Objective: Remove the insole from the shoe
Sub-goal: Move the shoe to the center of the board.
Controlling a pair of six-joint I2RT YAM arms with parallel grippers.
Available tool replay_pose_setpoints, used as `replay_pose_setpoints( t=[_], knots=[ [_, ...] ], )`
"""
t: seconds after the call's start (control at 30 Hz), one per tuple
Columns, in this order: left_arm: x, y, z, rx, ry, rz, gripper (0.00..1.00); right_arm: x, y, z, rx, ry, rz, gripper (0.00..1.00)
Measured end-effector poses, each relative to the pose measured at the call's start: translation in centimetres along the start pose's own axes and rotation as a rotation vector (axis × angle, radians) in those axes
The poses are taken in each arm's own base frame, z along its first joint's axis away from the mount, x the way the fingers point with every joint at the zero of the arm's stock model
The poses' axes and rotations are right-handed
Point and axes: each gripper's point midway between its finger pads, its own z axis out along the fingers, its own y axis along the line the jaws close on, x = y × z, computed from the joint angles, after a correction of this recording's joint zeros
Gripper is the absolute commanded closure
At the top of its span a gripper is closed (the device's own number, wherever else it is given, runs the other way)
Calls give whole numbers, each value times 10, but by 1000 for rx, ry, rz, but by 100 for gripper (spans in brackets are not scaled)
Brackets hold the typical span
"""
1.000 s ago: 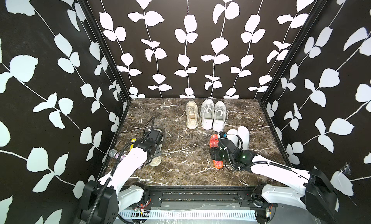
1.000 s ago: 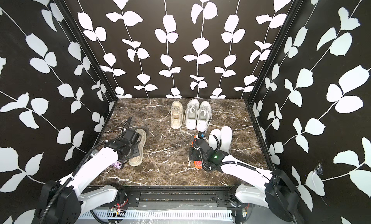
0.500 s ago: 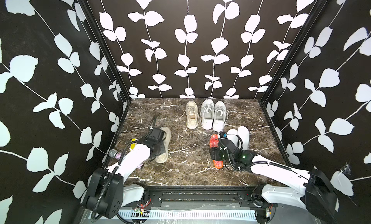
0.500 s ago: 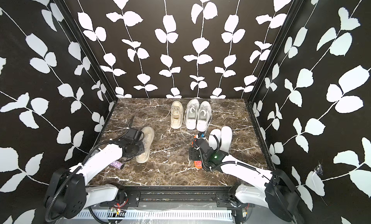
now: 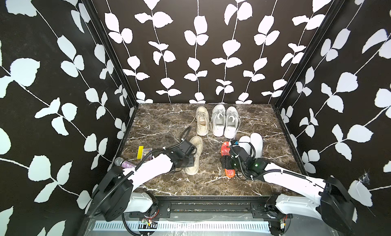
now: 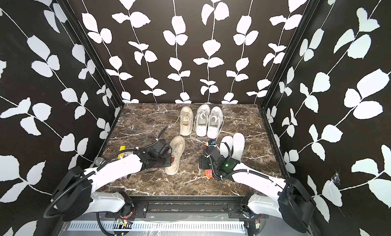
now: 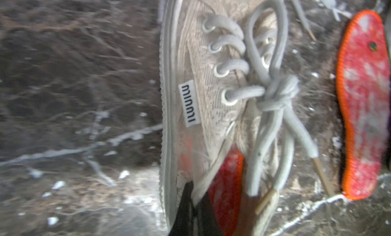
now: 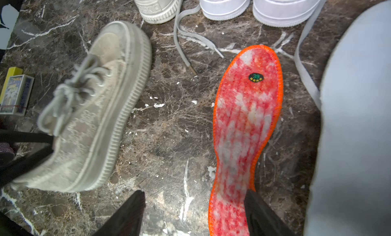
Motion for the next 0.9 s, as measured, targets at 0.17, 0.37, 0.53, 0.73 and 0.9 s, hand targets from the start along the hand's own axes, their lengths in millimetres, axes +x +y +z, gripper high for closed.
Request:
replay_pose_setpoints(
  t=[0.17, 0.37, 0.53, 0.73, 0.9],
  knots=[
    [5, -27, 4, 26, 5, 4, 96, 0, 21, 4, -47, 23, -26, 39],
    [10, -45, 5, 53, 13, 0, 74, -12, 64, 7, -145, 23, -60, 53],
    [3, -50, 1, 59, -1, 5, 64, -20, 86, 11, -182, 17, -85, 60],
    [-5, -43, 2, 47, -14, 17, 64, -17, 90, 24, -164, 53, -97, 63],
    [-11, -36, 5, 53, -19, 33, 63, -19, 96, 32, -148, 75, -101, 66]
  ],
)
